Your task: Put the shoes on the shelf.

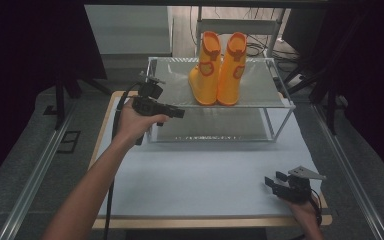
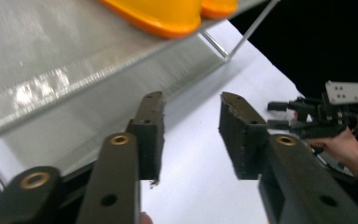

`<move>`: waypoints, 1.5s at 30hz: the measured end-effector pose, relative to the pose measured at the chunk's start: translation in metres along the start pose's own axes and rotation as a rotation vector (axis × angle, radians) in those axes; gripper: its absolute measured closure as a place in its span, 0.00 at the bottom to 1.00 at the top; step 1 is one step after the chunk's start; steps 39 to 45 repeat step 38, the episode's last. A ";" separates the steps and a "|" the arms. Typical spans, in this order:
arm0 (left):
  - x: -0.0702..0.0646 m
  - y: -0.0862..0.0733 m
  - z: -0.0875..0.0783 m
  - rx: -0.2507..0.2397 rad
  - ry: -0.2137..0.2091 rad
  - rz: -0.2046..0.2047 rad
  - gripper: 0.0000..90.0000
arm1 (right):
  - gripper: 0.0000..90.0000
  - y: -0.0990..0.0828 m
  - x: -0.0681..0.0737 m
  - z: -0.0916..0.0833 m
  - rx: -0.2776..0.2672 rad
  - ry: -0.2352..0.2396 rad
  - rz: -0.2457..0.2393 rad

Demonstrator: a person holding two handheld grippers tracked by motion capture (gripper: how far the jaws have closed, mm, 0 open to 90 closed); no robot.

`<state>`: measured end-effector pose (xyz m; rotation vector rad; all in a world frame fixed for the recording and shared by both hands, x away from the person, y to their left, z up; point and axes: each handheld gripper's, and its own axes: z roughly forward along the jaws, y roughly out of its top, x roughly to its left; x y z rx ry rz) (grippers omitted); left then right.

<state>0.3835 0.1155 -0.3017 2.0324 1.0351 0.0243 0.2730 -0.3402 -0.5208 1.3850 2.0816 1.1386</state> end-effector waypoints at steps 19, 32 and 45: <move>0.009 -0.079 -0.021 0.014 0.053 0.053 0.56 | 0.49 0.000 0.001 0.001 0.005 0.002 -0.006; 0.027 -0.120 -0.015 0.024 0.042 -0.003 0.55 | 0.49 0.001 0.001 0.000 -0.004 0.001 -0.004; 0.026 -0.118 -0.012 0.027 0.039 0.002 0.53 | 0.47 0.004 0.003 0.000 -0.010 -0.007 -0.013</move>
